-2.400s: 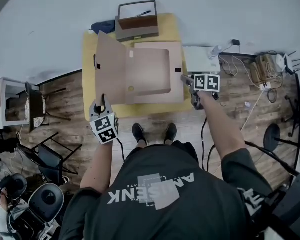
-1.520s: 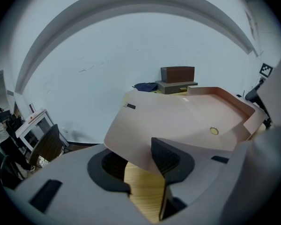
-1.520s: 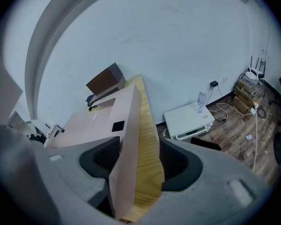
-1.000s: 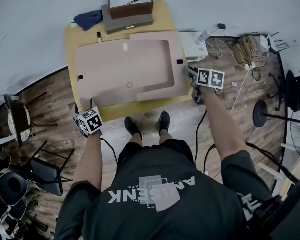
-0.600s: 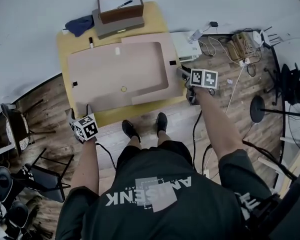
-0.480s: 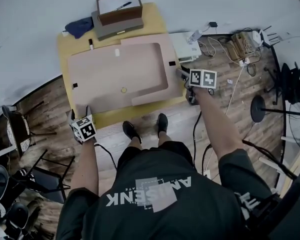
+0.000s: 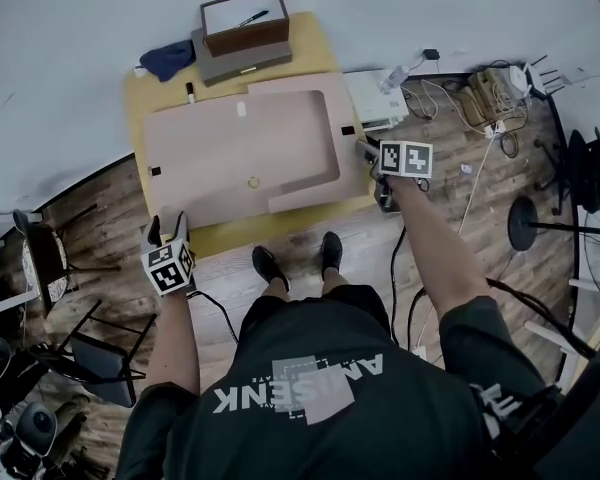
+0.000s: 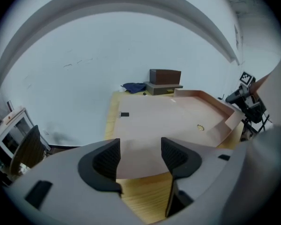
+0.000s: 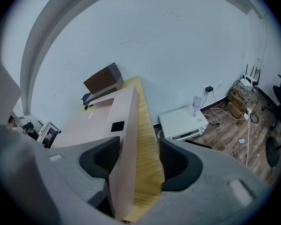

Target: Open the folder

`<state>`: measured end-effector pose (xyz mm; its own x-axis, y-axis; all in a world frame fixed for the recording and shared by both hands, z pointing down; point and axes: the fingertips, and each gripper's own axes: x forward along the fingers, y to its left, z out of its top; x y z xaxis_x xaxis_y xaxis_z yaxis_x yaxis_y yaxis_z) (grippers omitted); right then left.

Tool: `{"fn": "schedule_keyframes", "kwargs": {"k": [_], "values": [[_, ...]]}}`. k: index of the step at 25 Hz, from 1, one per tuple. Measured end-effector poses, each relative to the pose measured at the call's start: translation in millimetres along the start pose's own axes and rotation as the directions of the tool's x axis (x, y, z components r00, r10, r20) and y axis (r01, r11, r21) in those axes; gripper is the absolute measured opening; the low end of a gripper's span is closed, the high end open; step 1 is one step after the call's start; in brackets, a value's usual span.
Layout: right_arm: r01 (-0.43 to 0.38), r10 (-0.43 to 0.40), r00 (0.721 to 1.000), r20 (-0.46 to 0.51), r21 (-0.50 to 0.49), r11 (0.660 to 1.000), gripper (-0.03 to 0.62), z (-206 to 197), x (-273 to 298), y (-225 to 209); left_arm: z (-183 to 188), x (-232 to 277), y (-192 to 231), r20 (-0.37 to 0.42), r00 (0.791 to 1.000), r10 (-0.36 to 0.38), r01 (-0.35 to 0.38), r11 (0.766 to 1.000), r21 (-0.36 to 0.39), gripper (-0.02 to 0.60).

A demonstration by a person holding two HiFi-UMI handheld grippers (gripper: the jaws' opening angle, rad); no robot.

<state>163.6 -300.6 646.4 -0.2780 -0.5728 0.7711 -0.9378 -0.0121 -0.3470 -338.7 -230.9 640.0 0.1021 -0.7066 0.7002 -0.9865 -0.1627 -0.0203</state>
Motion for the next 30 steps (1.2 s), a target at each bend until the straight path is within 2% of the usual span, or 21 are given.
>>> {"fn": "schedule_keyframes", "kwargs": {"k": [4, 8, 14, 18, 22, 27, 30], "values": [[-0.001, 0.001, 1.000, -0.006, -0.009, 1.000, 0.250, 1, 0, 0, 27, -13, -15, 0.072, 0.996, -0.050, 0.053, 0.998, -0.041, 0.256], [-0.004, 0.004, 1.000, -0.009, -0.042, 0.999, 0.252, 4, -4, -1, 59, -25, -38, 0.148, 0.983, -0.111, 0.119, 0.992, -0.044, 0.247], [-0.042, 0.049, 0.995, 0.090, -0.078, 0.996, 0.250, 32, -39, 4, 121, -49, -79, 0.268, 0.943, -0.199, 0.208, 0.978, -0.005, 0.235], [-0.093, 0.108, 0.984, 0.143, -0.106, 0.990, 0.250, 47, -67, 15, 154, -64, -109, 0.313, 0.915, -0.253, 0.255, 0.966, 0.037, 0.233], [-0.163, 0.191, 0.963, 0.191, -0.155, 0.974, 0.250, 60, -96, 36, 184, -83, -136, 0.362, 0.885, -0.294, 0.286, 0.955, 0.077, 0.221], [-0.237, 0.307, 0.915, 0.261, -0.267, 0.934, 0.250, 84, -143, 69, 214, -110, -165, 0.412, 0.848, -0.333, 0.311, 0.942, 0.123, 0.179], [-0.256, 0.359, 0.885, 0.297, -0.334, 0.907, 0.250, 98, -172, 89, 229, -127, -176, 0.443, 0.826, -0.349, 0.317, 0.937, 0.147, 0.115]]}}
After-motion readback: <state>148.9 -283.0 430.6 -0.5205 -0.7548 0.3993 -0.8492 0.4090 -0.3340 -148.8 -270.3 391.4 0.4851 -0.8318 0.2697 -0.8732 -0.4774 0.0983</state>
